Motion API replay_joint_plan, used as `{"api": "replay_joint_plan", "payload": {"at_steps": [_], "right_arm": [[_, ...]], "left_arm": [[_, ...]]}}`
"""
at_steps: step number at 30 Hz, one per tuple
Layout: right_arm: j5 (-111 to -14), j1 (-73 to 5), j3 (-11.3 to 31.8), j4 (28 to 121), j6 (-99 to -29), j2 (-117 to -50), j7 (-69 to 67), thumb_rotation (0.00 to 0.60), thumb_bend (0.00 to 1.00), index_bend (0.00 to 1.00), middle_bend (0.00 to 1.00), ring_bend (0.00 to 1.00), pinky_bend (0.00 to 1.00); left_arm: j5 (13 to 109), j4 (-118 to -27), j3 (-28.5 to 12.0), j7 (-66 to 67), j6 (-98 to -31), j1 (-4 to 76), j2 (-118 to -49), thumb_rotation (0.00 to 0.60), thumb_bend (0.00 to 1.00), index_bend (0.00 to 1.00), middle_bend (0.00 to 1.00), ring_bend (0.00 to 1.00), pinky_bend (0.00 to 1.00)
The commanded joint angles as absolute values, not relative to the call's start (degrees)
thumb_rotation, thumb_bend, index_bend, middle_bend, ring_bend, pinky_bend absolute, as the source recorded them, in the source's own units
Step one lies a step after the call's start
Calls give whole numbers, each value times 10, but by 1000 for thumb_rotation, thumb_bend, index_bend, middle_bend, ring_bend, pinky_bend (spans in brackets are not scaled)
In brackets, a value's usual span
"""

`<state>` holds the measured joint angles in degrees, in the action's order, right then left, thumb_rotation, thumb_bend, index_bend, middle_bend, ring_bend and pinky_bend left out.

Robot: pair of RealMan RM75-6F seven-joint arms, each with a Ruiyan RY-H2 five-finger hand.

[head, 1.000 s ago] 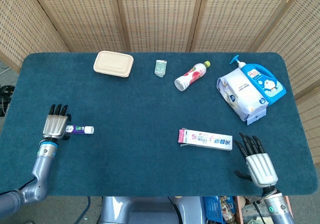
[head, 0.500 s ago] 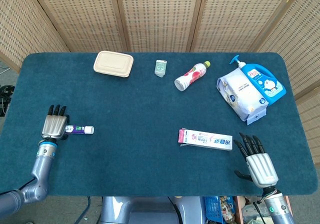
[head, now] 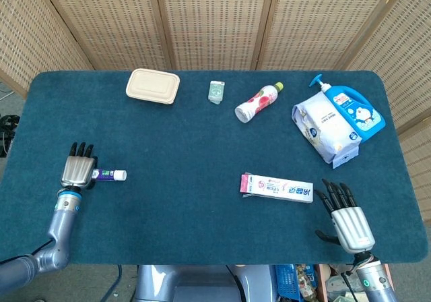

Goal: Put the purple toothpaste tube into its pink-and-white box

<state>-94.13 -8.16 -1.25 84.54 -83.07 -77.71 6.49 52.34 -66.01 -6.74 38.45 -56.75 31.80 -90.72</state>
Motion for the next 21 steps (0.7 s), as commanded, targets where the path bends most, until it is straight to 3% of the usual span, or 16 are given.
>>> {"api": "replay_joint_plan", "payload": {"at_steps": [1,5,8,14,21], "right_arm": [[-942,-81,-12,845,-831,-777,64,600,30,149,0,0,0],[-943,-82,-13,843,-832,-778,64,600,31,149,0,0,0],[-943,-82,-13,842,-831,-780,65,600,30,149,0,0,0],[-941,-81,-13,842,-830,-780,66,600,29,150,0,0,0],[-940,-82,-13,843,-827,-780,68,600,31,152,0,0,0]], "left_arm": [[525,-663,-68,382,-569,318,-907,600,270,477,115,0,0],[535,-668,-70,369,-578,317,-905,600,337,549,170,1,0],[551,-666,-71,356,-593,316,-906,600,398,622,255,56,19],[587,-653,-71,324,-619,311,-913,600,441,731,387,216,273],[632,-633,-69,280,-644,307,-926,600,487,821,513,353,396]]}}
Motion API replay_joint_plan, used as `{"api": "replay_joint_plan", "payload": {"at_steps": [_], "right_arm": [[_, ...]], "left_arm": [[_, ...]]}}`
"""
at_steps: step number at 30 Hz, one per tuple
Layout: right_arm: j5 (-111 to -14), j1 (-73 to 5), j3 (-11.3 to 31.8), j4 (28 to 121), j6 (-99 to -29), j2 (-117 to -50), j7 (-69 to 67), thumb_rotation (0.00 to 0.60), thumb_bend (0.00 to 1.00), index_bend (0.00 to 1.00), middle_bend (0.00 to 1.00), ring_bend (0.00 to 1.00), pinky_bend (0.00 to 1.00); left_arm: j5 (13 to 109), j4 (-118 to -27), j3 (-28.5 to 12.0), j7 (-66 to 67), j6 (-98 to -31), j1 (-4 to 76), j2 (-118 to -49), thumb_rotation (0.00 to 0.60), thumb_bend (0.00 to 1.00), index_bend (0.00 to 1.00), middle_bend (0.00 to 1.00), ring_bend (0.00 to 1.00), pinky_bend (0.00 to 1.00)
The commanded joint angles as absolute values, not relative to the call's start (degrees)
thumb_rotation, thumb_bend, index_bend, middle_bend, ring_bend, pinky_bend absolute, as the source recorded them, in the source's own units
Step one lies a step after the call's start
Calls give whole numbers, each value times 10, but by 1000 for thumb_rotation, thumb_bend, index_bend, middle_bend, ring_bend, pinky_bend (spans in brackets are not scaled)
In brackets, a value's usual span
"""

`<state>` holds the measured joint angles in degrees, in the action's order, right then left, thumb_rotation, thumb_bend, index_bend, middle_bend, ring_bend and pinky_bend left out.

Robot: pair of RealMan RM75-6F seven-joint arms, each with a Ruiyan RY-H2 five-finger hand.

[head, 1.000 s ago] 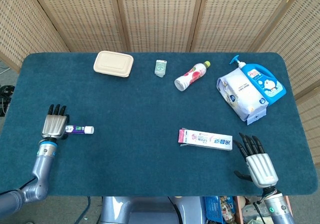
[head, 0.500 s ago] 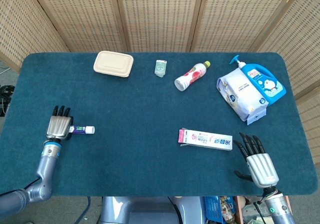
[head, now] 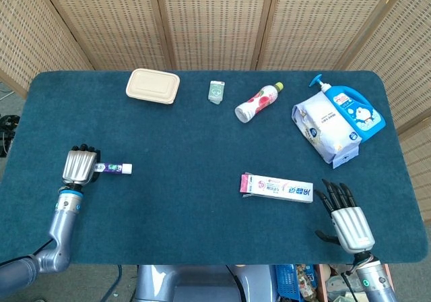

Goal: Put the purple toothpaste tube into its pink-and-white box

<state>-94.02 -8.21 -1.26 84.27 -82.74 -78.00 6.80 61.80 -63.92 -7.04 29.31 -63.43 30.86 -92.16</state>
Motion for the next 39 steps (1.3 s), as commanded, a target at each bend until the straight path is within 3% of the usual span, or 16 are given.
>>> {"api": "replay_joint_plan", "payload": {"at_steps": [1,8,24,39], "right_arm": [[-940,-82,-13,843,-827,-780,68,600,31,152,0,0,0],[-938,-83,-13,846,-823,-779,74,600,32,158,0,0,0],[-915,-92,-2,854,-800,-780,96,600,33,171,0,0,0],[-824,-145,46,969,-711,-773,234,600,37,174,0,0,0]], "left_arm": [[639,-631,-69,271,-647,306,-928,600,490,822,526,365,405],[682,-638,-69,224,-671,303,-926,600,500,839,594,426,462],[727,-700,-79,122,-678,293,-877,600,499,848,605,434,471],[775,-749,-70,91,-688,291,-837,600,500,848,605,435,469]]}}
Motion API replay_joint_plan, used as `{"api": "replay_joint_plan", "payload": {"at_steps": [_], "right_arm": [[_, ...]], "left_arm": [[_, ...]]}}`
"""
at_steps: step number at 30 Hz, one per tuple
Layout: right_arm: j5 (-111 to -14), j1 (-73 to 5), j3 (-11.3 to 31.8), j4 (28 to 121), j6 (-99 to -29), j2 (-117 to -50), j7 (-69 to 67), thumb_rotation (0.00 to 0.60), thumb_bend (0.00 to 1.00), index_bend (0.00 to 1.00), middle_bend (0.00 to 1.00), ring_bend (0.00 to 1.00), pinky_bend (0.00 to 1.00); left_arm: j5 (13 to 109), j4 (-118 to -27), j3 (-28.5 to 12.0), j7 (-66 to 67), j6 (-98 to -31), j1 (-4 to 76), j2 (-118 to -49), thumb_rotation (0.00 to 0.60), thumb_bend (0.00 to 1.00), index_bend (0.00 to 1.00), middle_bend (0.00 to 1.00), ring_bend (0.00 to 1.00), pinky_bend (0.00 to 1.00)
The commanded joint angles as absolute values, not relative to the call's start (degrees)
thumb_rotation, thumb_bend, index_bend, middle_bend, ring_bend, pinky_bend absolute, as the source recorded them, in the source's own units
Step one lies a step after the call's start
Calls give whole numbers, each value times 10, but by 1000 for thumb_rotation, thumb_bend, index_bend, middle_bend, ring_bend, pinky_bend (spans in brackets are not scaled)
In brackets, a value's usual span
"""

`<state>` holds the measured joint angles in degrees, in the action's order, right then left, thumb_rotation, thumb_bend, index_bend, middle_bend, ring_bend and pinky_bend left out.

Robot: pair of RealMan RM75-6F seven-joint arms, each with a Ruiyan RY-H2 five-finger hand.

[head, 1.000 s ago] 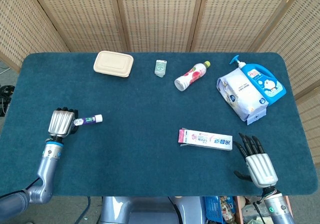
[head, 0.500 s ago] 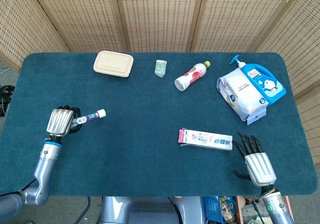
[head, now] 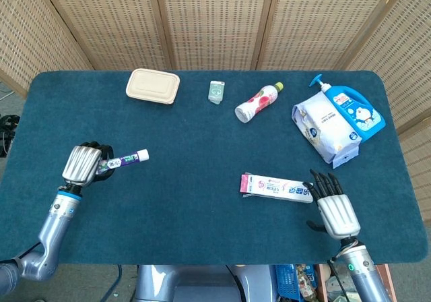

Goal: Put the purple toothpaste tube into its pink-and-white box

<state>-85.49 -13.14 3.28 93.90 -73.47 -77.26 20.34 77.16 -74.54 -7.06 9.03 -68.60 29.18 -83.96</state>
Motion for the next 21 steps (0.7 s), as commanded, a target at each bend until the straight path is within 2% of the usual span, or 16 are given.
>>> {"api": "replay_joint_plan", "payload": {"at_steps": [1,12,21], "right_arm": [[-814,-148,49,981,-705,-773,246,600,37,168,0,0,0],[-720,-177,73,1041,-685,-803,349,600,32,144,0,0,0],[-640,-213,83,1046,-677,-856,431,600,32,148,0,0,0]], "left_arm": [[776,-751,-70,92,-688,291,-836,600,500,848,605,435,469],[782,-761,-75,91,-697,289,-822,600,499,848,605,434,469],[789,-775,-76,92,-700,289,-813,600,499,848,605,434,469]]}}
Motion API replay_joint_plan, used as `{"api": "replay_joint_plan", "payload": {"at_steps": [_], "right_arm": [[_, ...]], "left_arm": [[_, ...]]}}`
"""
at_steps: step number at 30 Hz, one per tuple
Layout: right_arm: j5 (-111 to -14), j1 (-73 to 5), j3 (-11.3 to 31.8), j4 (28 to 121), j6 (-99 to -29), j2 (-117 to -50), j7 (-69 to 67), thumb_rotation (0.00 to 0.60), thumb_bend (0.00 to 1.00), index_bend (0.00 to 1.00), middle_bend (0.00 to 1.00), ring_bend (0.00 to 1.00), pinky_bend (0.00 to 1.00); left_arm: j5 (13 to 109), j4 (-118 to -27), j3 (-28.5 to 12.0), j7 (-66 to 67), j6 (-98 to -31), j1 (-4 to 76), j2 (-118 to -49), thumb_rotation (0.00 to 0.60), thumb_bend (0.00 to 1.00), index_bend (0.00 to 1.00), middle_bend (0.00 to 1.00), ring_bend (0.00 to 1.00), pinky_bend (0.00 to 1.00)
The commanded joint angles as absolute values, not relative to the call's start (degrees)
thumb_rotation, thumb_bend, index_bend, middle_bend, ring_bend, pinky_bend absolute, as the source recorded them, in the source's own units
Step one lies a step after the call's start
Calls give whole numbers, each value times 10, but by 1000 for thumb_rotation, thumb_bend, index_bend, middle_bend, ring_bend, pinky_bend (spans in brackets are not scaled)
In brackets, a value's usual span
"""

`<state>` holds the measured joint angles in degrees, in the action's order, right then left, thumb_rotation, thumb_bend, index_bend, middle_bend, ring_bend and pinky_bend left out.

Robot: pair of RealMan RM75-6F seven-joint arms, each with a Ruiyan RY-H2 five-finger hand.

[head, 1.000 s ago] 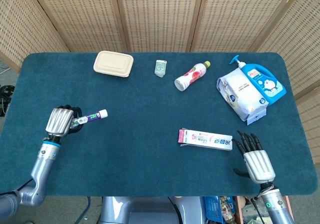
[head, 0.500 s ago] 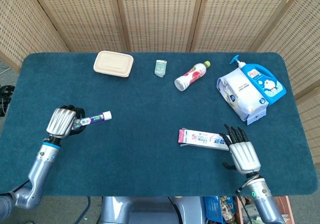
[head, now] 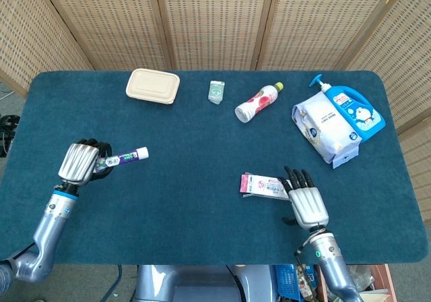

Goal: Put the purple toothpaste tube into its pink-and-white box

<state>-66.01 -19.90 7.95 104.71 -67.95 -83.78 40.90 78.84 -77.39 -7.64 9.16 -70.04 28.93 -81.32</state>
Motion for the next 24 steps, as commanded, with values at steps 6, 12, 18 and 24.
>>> {"api": "replay_joint_plan", "payload": {"at_steps": [6,12,18,24], "right_arm": [[-616,-235,88,1026,-681,-887,458,600,32,152,0,0,0],[-595,-260,101,992,-686,-919,479,600,39,159,0,0,0],[-548,-287,121,958,-686,-943,505,600,41,162,0,0,0],[-523,-300,124,940,-691,-952,514,600,47,172,0,0,0]], "left_arm": [[791,-776,-75,94,-700,289,-813,600,499,848,605,435,468],[796,-773,-72,87,-700,288,-813,600,500,849,605,434,468],[800,-769,-70,78,-700,286,-816,600,499,848,605,435,468],[802,-764,-69,68,-701,285,-816,600,500,848,605,435,468]]}}
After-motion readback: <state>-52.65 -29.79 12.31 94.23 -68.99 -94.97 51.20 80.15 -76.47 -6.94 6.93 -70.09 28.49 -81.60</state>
